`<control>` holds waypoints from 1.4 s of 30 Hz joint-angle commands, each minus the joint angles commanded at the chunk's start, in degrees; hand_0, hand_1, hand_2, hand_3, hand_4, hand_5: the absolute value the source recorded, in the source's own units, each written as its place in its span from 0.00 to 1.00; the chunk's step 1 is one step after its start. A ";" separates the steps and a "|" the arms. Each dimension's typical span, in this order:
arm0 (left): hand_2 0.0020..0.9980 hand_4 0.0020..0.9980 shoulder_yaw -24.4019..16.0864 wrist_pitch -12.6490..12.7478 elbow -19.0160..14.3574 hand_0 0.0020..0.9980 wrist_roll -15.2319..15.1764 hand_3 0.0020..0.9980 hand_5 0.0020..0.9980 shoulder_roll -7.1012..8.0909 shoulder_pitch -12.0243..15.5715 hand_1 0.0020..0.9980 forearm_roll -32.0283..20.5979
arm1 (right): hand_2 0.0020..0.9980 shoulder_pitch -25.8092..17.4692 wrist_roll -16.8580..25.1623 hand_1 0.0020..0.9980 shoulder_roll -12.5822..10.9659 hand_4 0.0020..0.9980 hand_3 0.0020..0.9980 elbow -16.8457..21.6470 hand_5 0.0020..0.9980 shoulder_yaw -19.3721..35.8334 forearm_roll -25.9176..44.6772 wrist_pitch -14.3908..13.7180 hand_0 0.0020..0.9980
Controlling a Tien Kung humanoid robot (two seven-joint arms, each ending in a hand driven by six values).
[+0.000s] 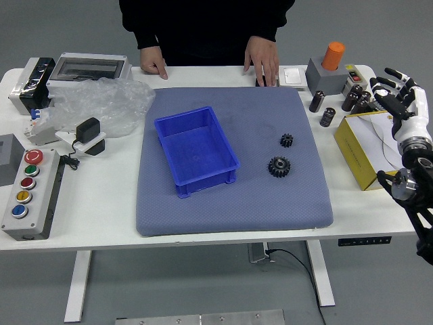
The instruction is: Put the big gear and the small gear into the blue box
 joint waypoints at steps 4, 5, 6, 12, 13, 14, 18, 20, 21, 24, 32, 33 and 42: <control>0.81 0.63 0.05 0.02 0.00 0.82 0.00 0.84 0.27 0.05 -0.02 0.80 -0.06 | 1.00 -0.38 -3.75 0.92 -0.44 0.89 1.00 1.71 0.12 -0.51 -4.11 1.14 0.94; 0.81 0.63 0.08 0.02 0.00 0.82 0.00 0.84 0.27 0.06 -0.02 0.80 -0.10 | 1.00 -0.51 -5.44 0.92 -0.65 0.89 1.00 2.50 0.12 -0.87 -5.99 1.73 0.94; 0.81 0.63 0.08 0.02 0.00 0.82 0.01 0.84 0.27 0.07 -0.03 0.80 -0.11 | 1.00 -0.60 -6.90 0.92 -0.85 0.89 1.00 3.19 0.12 -1.26 -7.58 2.38 0.94; 0.81 0.63 0.07 0.01 0.00 0.82 0.00 0.84 0.28 0.14 -0.17 0.80 -0.10 | 1.00 -0.48 -17.18 0.98 -2.31 0.92 1.00 7.50 0.16 -4.11 -18.67 7.18 0.98; 0.81 0.63 0.06 0.01 0.00 0.82 -0.01 0.84 0.28 0.17 -0.20 0.80 -0.10 | 1.00 -0.38 -18.81 0.98 -2.60 0.92 1.00 8.22 0.16 -4.66 -20.39 7.92 0.98; 0.81 0.63 0.06 0.00 0.00 0.82 -0.01 0.84 0.28 0.21 -0.22 0.80 -0.11 | 1.00 -0.27 -20.21 0.98 -2.91 0.92 1.00 8.97 0.16 -5.29 -21.86 8.71 0.98; 0.81 0.63 0.05 -0.01 0.00 0.82 0.01 0.83 0.28 0.36 -0.35 0.80 -0.13 | 1.00 0.33 -26.54 0.96 -4.15 0.91 1.00 11.42 0.15 -8.11 -28.27 11.40 0.95; 0.81 0.63 0.03 -0.02 0.00 0.82 0.02 0.83 0.28 0.42 -0.45 0.80 -0.13 | 1.00 0.88 -29.69 0.96 -4.87 0.91 1.00 12.25 0.15 -9.77 -31.31 12.70 0.95; 0.81 0.63 0.00 -0.03 0.00 0.82 0.02 0.83 0.28 0.45 -0.52 0.80 -0.10 | 0.99 1.26 -31.22 0.87 -5.36 0.91 1.00 12.62 0.17 -10.72 -32.73 13.50 0.90; 0.81 0.63 -0.09 -0.07 0.00 0.82 0.03 0.83 0.28 0.53 -0.72 0.80 0.01 | 0.99 2.50 -35.47 0.87 -6.94 0.91 1.00 13.75 0.17 -13.74 -36.41 15.95 0.90; 0.81 0.63 -0.22 -0.17 0.00 0.82 0.15 0.84 0.28 0.78 -1.05 0.80 0.27 | 0.92 6.27 -43.49 0.80 -9.63 0.90 1.00 17.22 0.15 -22.11 -41.25 22.09 0.82; 0.81 0.63 -0.26 -0.19 0.00 0.82 0.16 0.83 0.28 0.80 -1.10 0.80 0.34 | 0.86 6.84 -43.49 0.76 -9.74 0.88 0.95 17.64 0.14 -23.21 -41.62 22.87 0.79; 0.81 0.63 -0.56 -0.33 0.00 0.82 0.29 0.83 0.27 0.86 -1.36 0.80 0.91 | 0.85 12.26 -43.49 0.75 -9.63 0.88 0.96 18.45 0.14 -29.43 -44.61 28.29 0.78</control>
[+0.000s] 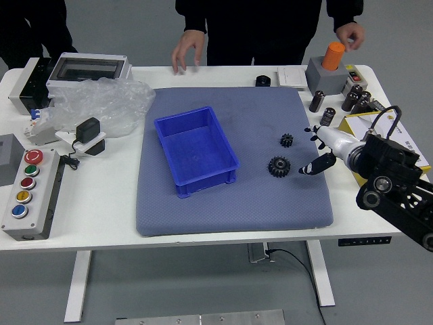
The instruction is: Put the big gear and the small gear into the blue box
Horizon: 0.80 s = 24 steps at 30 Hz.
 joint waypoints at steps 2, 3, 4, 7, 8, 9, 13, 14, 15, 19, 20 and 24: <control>0.81 0.63 -0.09 -0.04 0.00 0.82 0.02 0.83 0.27 0.03 -0.09 0.80 0.16 | 0.85 1.23 0.00 0.75 -0.03 0.88 0.96 -0.59 0.14 -1.02 -0.43 0.84 0.78; 0.81 0.63 -0.14 -0.07 0.00 0.82 0.03 0.83 0.28 0.04 -0.15 0.80 0.25 | 0.83 1.90 0.00 0.73 -0.03 0.87 0.90 -0.93 0.14 -1.64 -0.51 1.24 0.77; 0.81 0.63 -0.18 -0.08 0.00 0.82 0.04 0.83 0.28 0.06 -0.21 0.80 0.31 | 0.83 2.47 0.00 0.73 0.00 0.87 0.90 -1.21 0.14 -2.20 -0.51 1.53 0.77; 0.81 0.63 -0.21 -0.11 0.00 0.82 0.10 0.83 0.28 0.09 -0.28 0.80 0.40 | 0.83 3.70 0.00 0.73 0.32 0.87 0.90 -1.89 0.14 -3.54 -0.62 2.17 0.77; 0.81 0.63 -0.19 -0.11 0.00 0.82 0.12 0.83 0.28 0.11 -0.28 0.80 0.40 | 0.83 4.08 0.00 0.73 0.53 0.87 0.90 -2.14 0.14 -3.96 -0.76 2.39 0.77; 0.81 0.63 -0.16 -0.11 0.00 0.82 0.14 0.83 0.27 0.12 -0.28 0.80 0.39 | 0.78 4.38 0.00 0.70 0.72 0.87 0.82 -2.34 0.15 -4.29 -0.96 2.62 0.75; 0.81 0.63 -0.08 -0.10 0.00 0.82 0.26 0.83 0.27 0.18 -0.19 0.80 0.34 | 0.78 5.46 0.00 0.70 1.94 0.87 0.82 -3.31 0.15 -5.58 -2.12 3.66 0.75; 0.81 0.63 -0.08 -0.10 0.00 0.82 0.28 0.83 0.27 0.18 -0.17 0.80 0.35 | 0.78 5.65 0.00 0.70 2.28 0.87 0.82 -3.54 0.15 -5.82 -2.30 3.78 0.75; 0.81 0.63 -0.11 -0.12 0.00 0.82 0.28 0.83 0.27 0.18 -0.17 0.80 0.41 | 0.77 5.86 0.00 0.69 2.74 0.86 0.80 -3.82 0.13 -6.12 -2.47 3.88 0.75; 0.81 0.63 -0.33 -0.21 0.00 0.82 0.27 0.83 0.27 0.19 -0.25 0.80 0.74 | 0.77 6.52 0.00 0.69 4.12 0.86 0.80 -4.62 0.13 -7.05 -2.61 4.14 0.75; 0.81 0.63 -0.38 -0.23 0.00 0.82 0.28 0.83 0.27 0.19 -0.28 0.80 0.81 | 0.77 6.65 0.00 0.69 4.50 0.86 0.80 -4.82 0.13 -7.19 -2.63 4.17 0.75; 0.81 0.63 -0.55 -0.30 0.00 0.82 0.31 0.83 0.28 0.18 -0.31 0.80 1.10 | 0.76 6.95 0.00 0.69 5.96 0.85 0.80 -5.61 0.13 -7.28 -2.82 4.26 0.75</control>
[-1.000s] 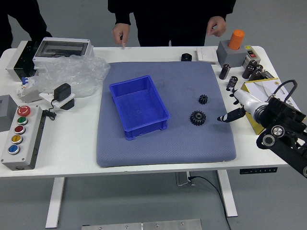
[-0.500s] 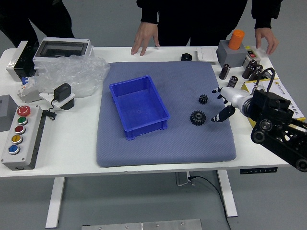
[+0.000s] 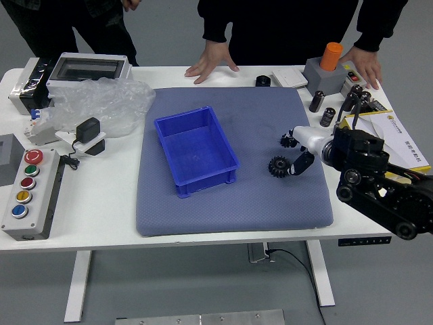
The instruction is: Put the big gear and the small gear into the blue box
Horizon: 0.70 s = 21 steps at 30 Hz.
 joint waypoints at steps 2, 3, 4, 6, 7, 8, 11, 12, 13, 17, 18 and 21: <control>0.81 0.63 -0.04 -0.02 0.00 0.82 0.03 0.83 0.28 -0.04 0.02 0.80 0.07 | 0.76 -0.04 0.00 0.69 0.60 0.85 0.80 -0.27 0.13 0.14 -0.20 -0.01 0.75; 0.81 0.63 -0.06 -0.02 0.00 0.82 0.04 0.83 0.27 -0.07 0.03 0.80 0.12 | 0.76 -0.14 0.00 0.69 0.93 0.84 0.80 -0.43 0.13 0.27 -0.31 -0.07 0.75; 0.81 0.63 -0.06 -0.03 0.00 0.82 0.05 0.83 0.27 -0.10 0.05 0.80 0.14 | 0.76 -0.28 0.00 0.69 1.17 0.84 0.80 -0.55 0.13 0.40 -0.41 -0.15 0.75; 0.81 0.63 -0.07 -0.03 0.00 0.82 0.08 0.83 0.27 -0.18 0.08 0.80 0.18 | 0.76 -0.61 0.00 0.69 1.61 0.84 0.80 -0.78 0.13 0.66 -0.66 -0.33 0.75; 0.81 0.63 -0.07 -0.03 0.00 0.82 0.09 0.83 0.27 -0.22 0.09 0.80 0.18 | 0.76 -0.76 0.00 0.69 1.80 0.84 0.80 -0.88 0.13 0.77 -0.77 -0.41 0.75; 0.81 0.63 -0.06 -0.03 0.00 0.82 0.10 0.83 0.27 -0.27 0.11 0.80 0.17 | 0.76 -0.93 0.00 0.69 2.00 0.84 0.80 -1.02 0.13 0.89 -0.90 -0.50 0.75; 0.81 0.63 -0.03 -0.03 0.00 0.82 0.10 0.83 0.27 -0.38 0.10 0.80 0.16 | 0.77 -1.50 0.00 0.69 2.48 0.84 0.80 -1.45 0.13 1.18 -1.43 -0.79 0.75; 0.81 0.63 -0.02 -0.04 0.00 0.82 0.09 0.83 0.27 -0.40 0.08 0.80 0.15 | 0.77 -1.68 0.00 0.69 2.59 0.84 0.80 -1.60 0.13 1.25 -1.58 -0.87 0.75; 0.81 0.63 -0.03 -0.04 0.00 0.82 0.09 0.83 0.27 -0.43 0.07 0.80 0.15 | 0.77 -1.85 0.00 0.69 2.68 0.84 0.80 -1.75 0.13 1.31 -1.68 -0.96 0.75; 0.81 0.63 -0.01 -0.04 0.00 0.82 0.06 0.83 0.27 -0.55 0.04 0.80 0.12 | 0.77 -2.51 0.00 0.69 3.08 0.84 0.80 -2.36 0.13 1.49 -2.00 -1.44 0.75; 0.81 0.63 0.00 -0.04 0.00 0.82 0.06 0.83 0.27 -0.59 0.04 0.80 0.11 | 0.77 -2.67 0.00 0.69 3.19 0.84 0.80 -2.52 0.13 1.58 -2.17 -1.59 0.75; 0.81 0.63 0.02 -0.04 0.00 0.82 0.05 0.84 0.27 -0.68 0.03 0.80 0.11 | 0.77 -3.00 0.00 0.69 3.46 0.83 0.80 -2.99 0.13 1.87 -2.74 -1.94 0.76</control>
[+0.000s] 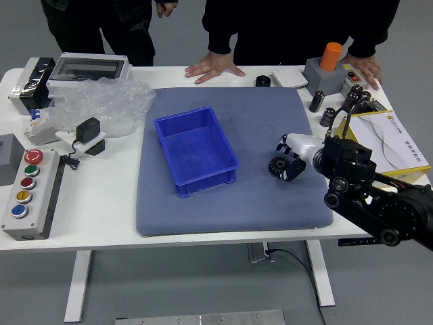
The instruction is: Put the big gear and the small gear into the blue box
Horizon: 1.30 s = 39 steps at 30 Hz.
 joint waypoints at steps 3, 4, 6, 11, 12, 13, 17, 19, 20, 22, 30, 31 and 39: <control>0.81 0.63 0.05 0.00 0.00 0.82 0.01 0.84 0.27 -0.09 0.01 0.80 -0.03 | 0.77 -0.27 0.00 0.69 0.30 0.83 0.80 -0.48 0.13 0.23 -0.47 -0.40 0.76; 0.81 0.63 0.08 0.01 0.00 0.82 0.00 0.84 0.27 -0.11 0.02 0.80 -0.06 | 0.77 -0.34 0.00 0.69 0.44 0.83 0.80 -0.71 0.13 0.28 -0.66 -0.53 0.76; 0.81 0.63 0.13 0.02 0.00 0.82 0.00 0.84 0.27 -0.14 0.02 0.80 -0.12 | 0.77 -0.41 0.00 0.69 0.66 0.83 0.79 -1.06 0.14 0.30 -0.93 -0.76 0.75; 0.81 0.63 0.18 0.02 0.00 0.82 -0.01 0.84 0.27 -0.17 -0.02 0.80 -0.18 | 0.77 -0.42 0.00 0.69 1.24 0.83 0.79 -1.98 0.14 0.16 -1.37 -1.15 0.75; 0.81 0.63 0.18 0.02 0.00 0.82 0.00 0.84 0.27 -0.18 -0.04 0.80 -0.18 | 0.75 -0.42 0.00 0.68 1.40 0.83 0.78 -2.17 0.14 0.11 -1.36 -1.22 0.74; 0.81 0.63 0.18 0.01 0.00 0.82 0.01 0.84 0.27 -0.18 -0.05 0.80 -0.18 | 0.75 -0.43 0.00 0.68 1.50 0.83 0.78 -2.28 0.14 0.07 -1.35 -1.27 0.74; 0.81 0.63 0.18 0.00 0.00 0.82 0.02 0.84 0.27 -0.21 -0.08 0.80 -0.18 | 0.75 -0.50 0.00 0.68 2.02 0.83 0.78 -2.84 0.14 -0.08 -1.21 -1.61 0.74; 0.81 0.62 0.19 0.00 0.00 0.82 0.03 0.84 0.27 -0.22 -0.08 0.80 -0.19 | 0.72 -0.53 0.00 0.66 2.21 0.83 0.75 -3.07 0.15 -0.10 -1.17 -1.77 0.73; 0.81 0.62 0.19 0.00 0.00 0.82 0.04 0.84 0.27 -0.22 -0.08 0.80 -0.19 | 0.72 -0.54 0.00 0.66 2.28 0.83 0.75 -3.16 0.15 -0.10 -1.16 -1.83 0.73; 0.81 0.62 0.19 0.00 0.00 0.82 0.04 0.84 0.27 -0.23 -0.06 0.80 -0.18 | 0.72 -0.60 0.00 0.66 2.48 0.83 0.75 -3.37 0.15 -0.02 -1.22 -1.99 0.73; 0.81 0.62 0.14 -0.05 0.00 0.82 0.04 0.84 0.27 -0.26 -0.03 0.80 -0.10 | 0.65 -0.93 0.00 0.59 3.10 0.82 0.64 -3.99 0.17 0.10 -1.75 -2.78 0.65; 0.81 0.62 0.15 -0.05 0.00 0.82 0.04 0.84 0.27 -0.26 -0.01 0.80 -0.09 | 0.65 -1.00 0.00 0.59 3.18 0.82 0.64 -4.10 0.17 0.12 -1.87 -3.01 0.65; 0.81 0.62 0.21 -0.07 0.00 0.82 0.07 0.84 0.26 -0.27 0.07 0.80 -0.06 | 0.57 -1.37 0.00 0.53 3.52 0.80 0.60 -4.63 0.18 0.18 -2.45 -4.57 0.64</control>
